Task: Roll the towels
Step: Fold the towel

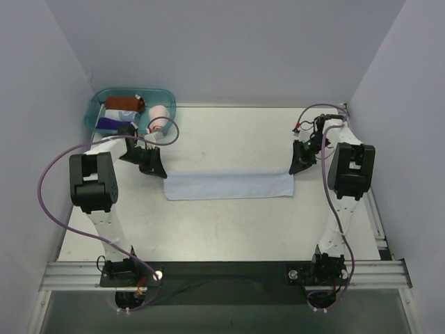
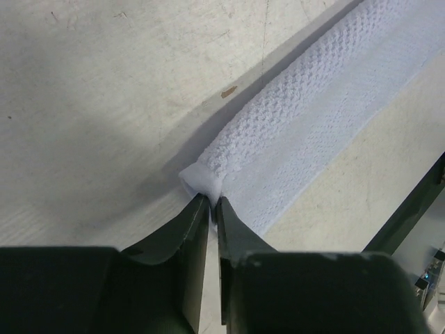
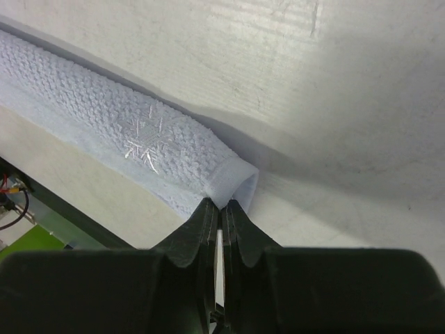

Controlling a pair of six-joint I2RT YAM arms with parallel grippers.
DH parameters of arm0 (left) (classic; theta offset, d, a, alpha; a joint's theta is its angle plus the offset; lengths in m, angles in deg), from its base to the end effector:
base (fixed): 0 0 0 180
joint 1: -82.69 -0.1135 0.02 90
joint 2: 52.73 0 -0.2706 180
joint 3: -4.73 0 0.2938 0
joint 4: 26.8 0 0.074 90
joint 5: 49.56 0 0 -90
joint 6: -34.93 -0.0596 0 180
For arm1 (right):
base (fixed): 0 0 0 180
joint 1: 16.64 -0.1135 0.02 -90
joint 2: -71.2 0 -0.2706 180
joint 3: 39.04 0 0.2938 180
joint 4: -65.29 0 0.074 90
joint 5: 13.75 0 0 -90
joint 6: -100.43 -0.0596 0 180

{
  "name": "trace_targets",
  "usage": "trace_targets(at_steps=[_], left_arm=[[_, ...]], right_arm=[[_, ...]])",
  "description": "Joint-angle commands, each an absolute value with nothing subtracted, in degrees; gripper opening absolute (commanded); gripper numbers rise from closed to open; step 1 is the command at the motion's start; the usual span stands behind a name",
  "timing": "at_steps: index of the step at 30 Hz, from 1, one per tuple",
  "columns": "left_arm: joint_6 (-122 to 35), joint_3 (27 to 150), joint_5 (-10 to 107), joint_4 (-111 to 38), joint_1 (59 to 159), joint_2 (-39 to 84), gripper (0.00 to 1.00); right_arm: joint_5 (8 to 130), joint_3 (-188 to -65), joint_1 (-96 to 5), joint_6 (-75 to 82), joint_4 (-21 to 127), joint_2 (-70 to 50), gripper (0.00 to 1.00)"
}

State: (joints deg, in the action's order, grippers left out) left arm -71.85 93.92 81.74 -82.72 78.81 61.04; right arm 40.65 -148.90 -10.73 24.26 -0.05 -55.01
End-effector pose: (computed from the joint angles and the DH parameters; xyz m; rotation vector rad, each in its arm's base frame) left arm 0.4176 -0.0111 0.1218 0.3867 2.6688 -0.9592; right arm 0.4805 -0.0149 0.1280 -0.2562 2.7635 0.8431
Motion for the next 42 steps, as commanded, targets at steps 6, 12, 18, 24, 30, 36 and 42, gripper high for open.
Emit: trace_targets(at_steps=[6, 12, 18, 24, 30, 36, 42], left_arm=[[-70.4, 95.7, 83.3, -81.2, 78.3, 63.0, 0.34], [-70.2, 94.7, 82.8, -80.8, 78.6, 63.5, 0.31], [-69.5, 95.1, 84.8, -80.2, 78.7, 62.4, 0.0], [-67.4, 95.7, 88.7, -79.1, 78.3, 57.9, 0.0], [-63.7, 96.7, 90.4, -74.7, 77.9, 61.0, 0.0], [-61.8, 96.2, 91.4, -70.3, 76.8, 62.4, 0.0], [-59.9, 93.8, 94.1, -65.4, 75.0, 60.5, 0.0]], right_arm=[[44.6, -150.9, -11.6, 22.8, -1.5, -56.2, 0.21], [45.2, -148.6, -11.5, 23.8, -1.5, -54.7, 0.22], [45.4, -148.9, -11.5, 24.0, -1.7, -55.2, 0.05], [45.8, -149.8, -11.0, 24.4, -1.8, -55.1, 0.0], [46.4, -150.7, -11.0, 24.5, -1.9, -56.2, 0.0], [48.1, -151.3, -10.7, 24.9, -1.9, -57.0, 0.0], [48.4, -152.2, -10.3, 25.0, -2.3, -57.2, 0.0]])
